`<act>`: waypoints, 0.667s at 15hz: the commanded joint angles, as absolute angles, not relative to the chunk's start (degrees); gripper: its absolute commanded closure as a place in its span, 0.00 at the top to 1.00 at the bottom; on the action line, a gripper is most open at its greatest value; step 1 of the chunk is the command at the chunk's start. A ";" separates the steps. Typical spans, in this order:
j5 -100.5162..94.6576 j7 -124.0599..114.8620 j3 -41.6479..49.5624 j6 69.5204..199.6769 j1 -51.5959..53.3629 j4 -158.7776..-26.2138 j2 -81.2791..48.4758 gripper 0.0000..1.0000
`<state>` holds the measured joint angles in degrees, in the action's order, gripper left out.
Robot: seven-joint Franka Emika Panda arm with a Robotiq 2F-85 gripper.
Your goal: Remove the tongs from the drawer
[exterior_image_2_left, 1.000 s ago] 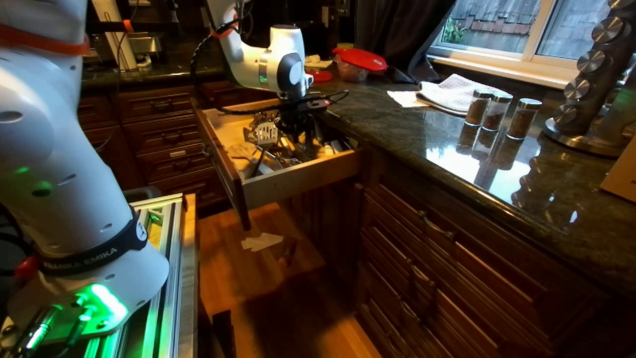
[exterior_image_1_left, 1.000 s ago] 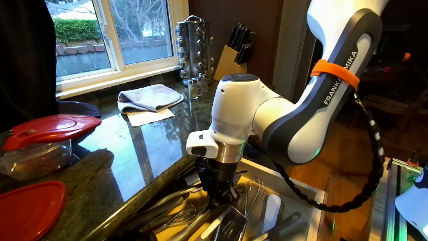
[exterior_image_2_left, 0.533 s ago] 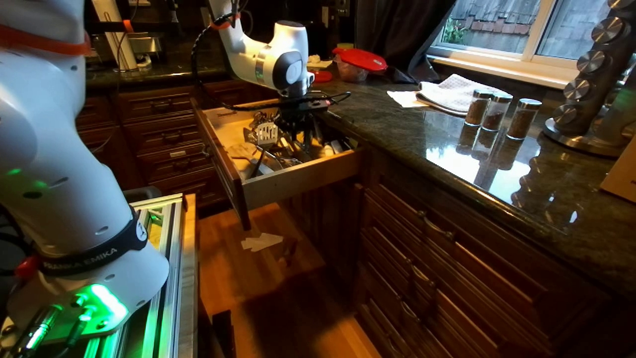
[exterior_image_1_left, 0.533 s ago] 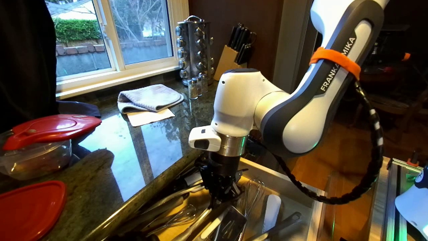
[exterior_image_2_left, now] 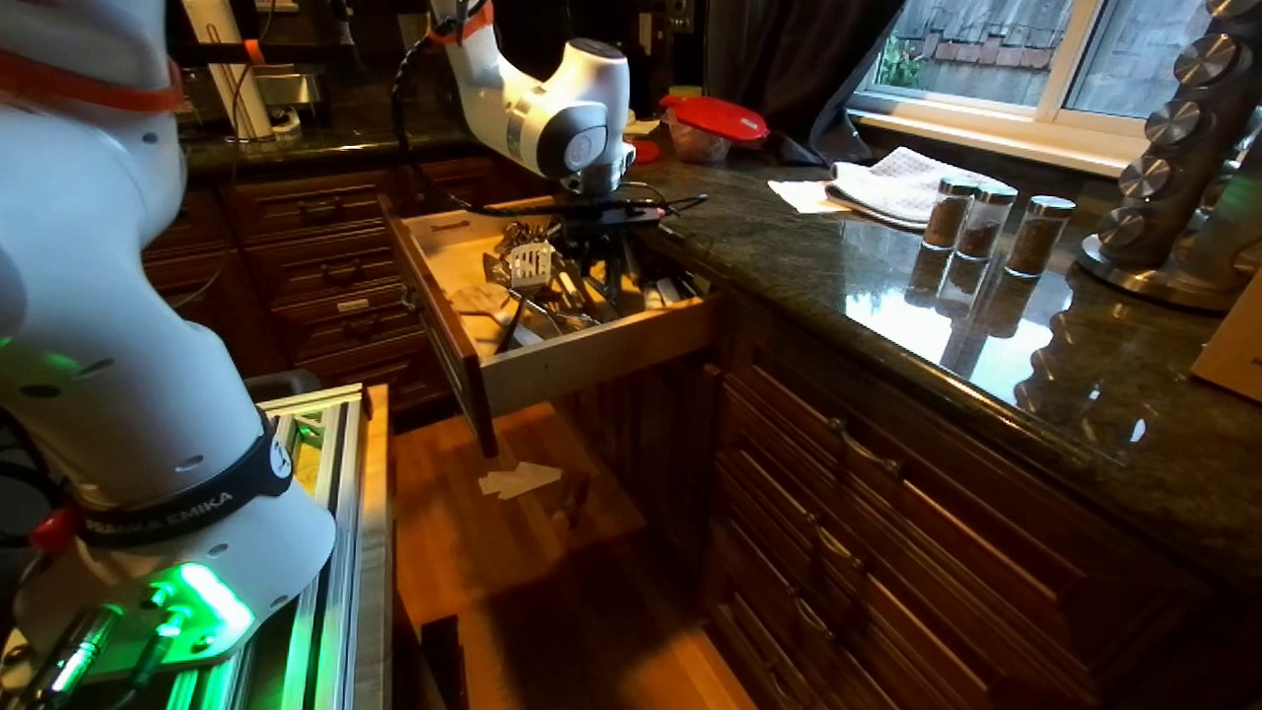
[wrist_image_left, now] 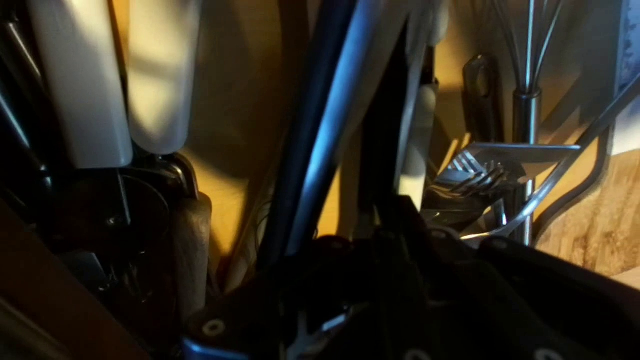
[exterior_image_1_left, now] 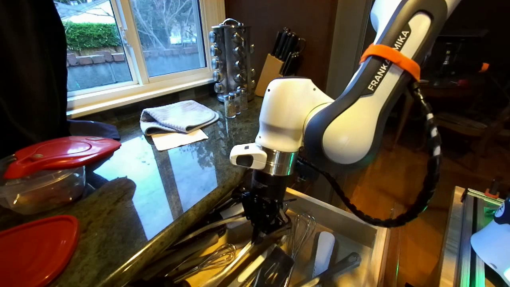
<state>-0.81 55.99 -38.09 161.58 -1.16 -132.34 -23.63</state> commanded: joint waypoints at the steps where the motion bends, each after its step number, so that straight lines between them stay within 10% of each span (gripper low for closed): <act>1: 5.30 62.68 -43.17 160.32 -8.47 -134.44 -23.02 0.01; 10: 13.01 74.83 -46.14 146.59 -13.37 -134.08 -22.00 0.01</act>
